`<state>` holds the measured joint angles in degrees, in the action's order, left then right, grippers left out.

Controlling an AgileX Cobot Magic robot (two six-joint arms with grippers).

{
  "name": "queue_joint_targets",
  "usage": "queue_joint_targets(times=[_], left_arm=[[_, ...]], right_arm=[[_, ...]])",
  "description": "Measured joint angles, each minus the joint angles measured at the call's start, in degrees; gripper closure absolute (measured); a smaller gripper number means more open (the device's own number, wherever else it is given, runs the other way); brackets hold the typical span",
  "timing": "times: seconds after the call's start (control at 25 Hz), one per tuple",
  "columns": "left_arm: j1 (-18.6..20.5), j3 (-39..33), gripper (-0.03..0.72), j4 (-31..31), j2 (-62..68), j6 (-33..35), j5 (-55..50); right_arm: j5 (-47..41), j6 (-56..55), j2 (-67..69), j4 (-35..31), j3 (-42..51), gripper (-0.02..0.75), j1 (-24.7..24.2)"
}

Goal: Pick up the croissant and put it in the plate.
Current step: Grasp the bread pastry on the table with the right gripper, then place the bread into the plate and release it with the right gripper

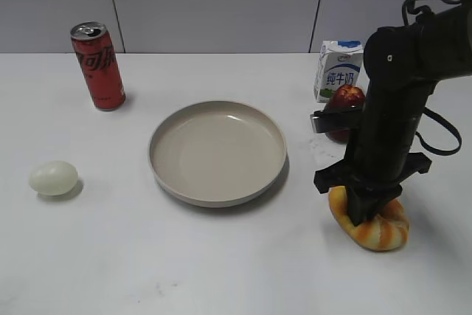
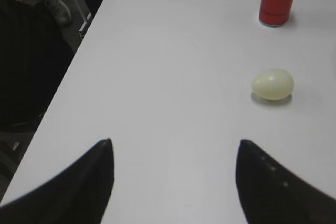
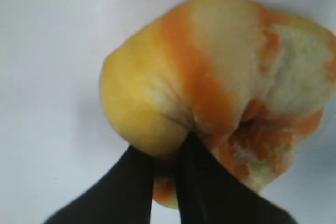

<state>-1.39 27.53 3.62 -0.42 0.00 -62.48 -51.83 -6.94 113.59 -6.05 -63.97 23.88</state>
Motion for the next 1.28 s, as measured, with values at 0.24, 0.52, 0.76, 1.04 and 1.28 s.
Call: queue_joint_targets(times=[0.24, 0.52, 0.76, 1.04, 1.28], left_arm=[[0.0, 0.0, 0.137, 0.0, 0.0, 0.0, 0.0], [0.0, 0.0, 0.137, 0.0, 0.0, 0.0, 0.0], [0.0, 0.0, 0.137, 0.0, 0.0, 0.0, 0.0], [0.0, 0.0, 0.137, 0.0, 0.0, 0.0, 0.0], [0.0, 0.0, 0.137, 0.0, 0.0, 0.0, 0.0]], right_arm=[[-1.4, 0.9, -0.4, 0.7, -0.6, 0.671, 0.1], [-9.5, 5.8, -7.3, 7.2, -6.6, 0.672, -0.4], [-16.9, 10.1, -9.1, 4.4, -19.7, 0.672, -0.4], [-16.7, 19.9, -8.3, 2.6, -32.0, 0.672, 8.0], [-10.1, 35.6, 0.2, 2.1, -35.1, 0.672, 16.8]])
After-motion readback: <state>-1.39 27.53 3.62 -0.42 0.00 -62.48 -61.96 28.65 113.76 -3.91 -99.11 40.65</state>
